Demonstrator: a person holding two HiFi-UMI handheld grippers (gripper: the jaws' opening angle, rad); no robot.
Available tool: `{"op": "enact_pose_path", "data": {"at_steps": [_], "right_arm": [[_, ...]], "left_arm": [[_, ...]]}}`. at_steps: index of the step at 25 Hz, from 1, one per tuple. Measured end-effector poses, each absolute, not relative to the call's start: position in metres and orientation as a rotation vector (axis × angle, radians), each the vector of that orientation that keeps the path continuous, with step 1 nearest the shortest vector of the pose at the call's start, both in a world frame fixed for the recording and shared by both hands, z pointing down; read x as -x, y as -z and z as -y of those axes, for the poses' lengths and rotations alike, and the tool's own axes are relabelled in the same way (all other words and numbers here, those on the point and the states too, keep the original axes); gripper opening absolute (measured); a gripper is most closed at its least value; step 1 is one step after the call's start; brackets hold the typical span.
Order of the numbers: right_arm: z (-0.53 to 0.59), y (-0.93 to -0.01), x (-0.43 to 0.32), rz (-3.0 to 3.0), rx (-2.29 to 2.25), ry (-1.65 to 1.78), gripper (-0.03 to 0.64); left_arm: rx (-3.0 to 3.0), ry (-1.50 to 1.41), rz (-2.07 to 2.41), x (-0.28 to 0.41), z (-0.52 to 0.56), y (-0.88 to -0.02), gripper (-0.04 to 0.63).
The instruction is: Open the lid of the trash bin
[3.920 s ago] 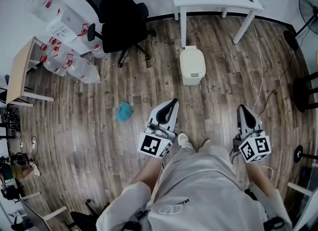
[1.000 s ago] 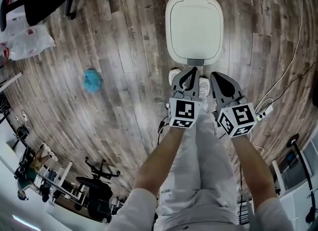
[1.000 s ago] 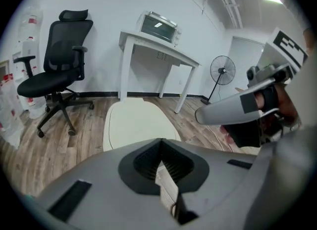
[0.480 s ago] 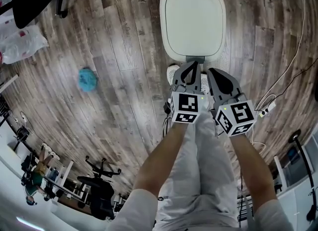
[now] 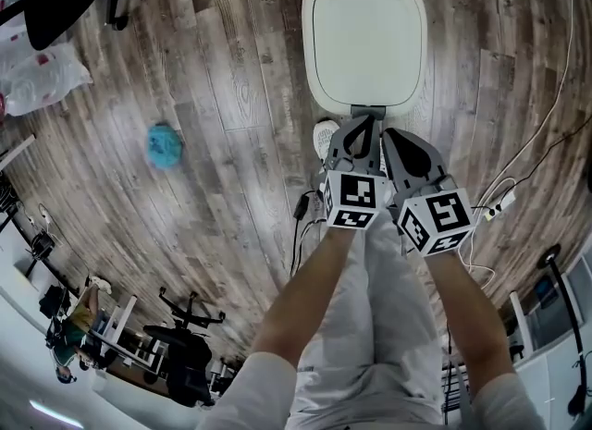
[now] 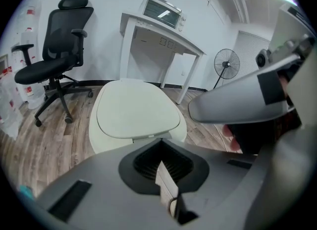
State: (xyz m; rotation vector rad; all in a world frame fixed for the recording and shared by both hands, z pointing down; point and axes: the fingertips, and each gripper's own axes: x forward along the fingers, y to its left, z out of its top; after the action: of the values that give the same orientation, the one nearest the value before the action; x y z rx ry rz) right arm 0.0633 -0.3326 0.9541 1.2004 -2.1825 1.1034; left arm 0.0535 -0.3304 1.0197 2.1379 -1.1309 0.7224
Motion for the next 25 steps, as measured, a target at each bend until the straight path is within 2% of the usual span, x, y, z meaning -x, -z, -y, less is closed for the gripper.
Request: {"op": "enact_pose_path", "data": {"at_steps": [17, 25], "right_arm": [[0.328, -0.950, -0.068, 2.162, -1.243, -1.124, 0.017], [0.338, -0.904, -0.092, 2.185, -1.328, -1.074, 0.017]], "left_arm": [[-2.173, -0.641, 1.131, -0.051, 0.331, -1.014, -0.003], [-2.300, -0.534, 1.225, -0.036, 0.357, -0.946, -0.003]]}}
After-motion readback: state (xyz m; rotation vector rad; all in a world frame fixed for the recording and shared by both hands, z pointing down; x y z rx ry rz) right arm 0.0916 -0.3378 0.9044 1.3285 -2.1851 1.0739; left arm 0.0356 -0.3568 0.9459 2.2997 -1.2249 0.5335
